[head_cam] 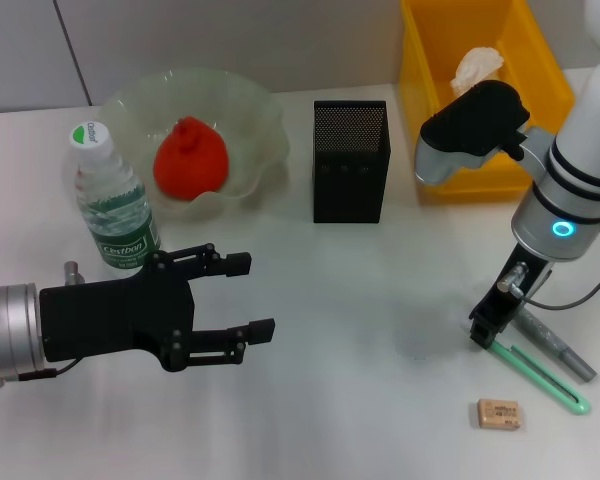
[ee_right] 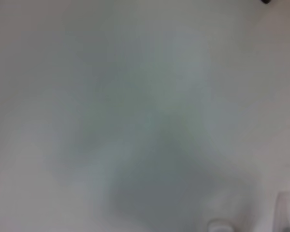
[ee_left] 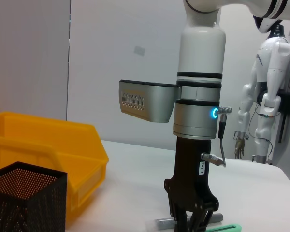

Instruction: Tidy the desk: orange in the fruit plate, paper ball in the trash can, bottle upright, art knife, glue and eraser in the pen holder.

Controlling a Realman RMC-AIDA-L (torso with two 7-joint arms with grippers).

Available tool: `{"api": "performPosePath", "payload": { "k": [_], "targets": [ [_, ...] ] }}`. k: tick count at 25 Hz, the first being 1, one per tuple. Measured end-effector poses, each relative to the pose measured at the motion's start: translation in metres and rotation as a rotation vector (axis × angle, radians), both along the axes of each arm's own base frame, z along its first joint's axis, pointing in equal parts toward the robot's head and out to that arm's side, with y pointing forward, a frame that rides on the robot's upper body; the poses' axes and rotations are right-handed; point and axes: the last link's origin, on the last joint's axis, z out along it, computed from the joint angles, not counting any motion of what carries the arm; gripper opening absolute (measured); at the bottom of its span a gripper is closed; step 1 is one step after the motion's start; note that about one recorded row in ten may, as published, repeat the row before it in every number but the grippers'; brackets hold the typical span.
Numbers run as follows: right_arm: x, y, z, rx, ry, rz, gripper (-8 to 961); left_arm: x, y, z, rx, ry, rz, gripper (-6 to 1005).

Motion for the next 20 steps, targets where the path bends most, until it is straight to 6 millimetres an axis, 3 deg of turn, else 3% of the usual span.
{"api": "performPosePath", "payload": {
  "k": [10, 20],
  "targets": [
    [-0.010, 0.007, 0.008, 0.035, 0.033, 0.038, 181, 0.000, 0.000, 0.000, 0.003, -0.001, 0.000, 798],
    [-0.044, 0.019, 0.055, 0.142, 0.355, 0.214, 197, 0.003, 0.003, 0.002, 0.014, -0.018, 0.001, 798]
  ]
}}
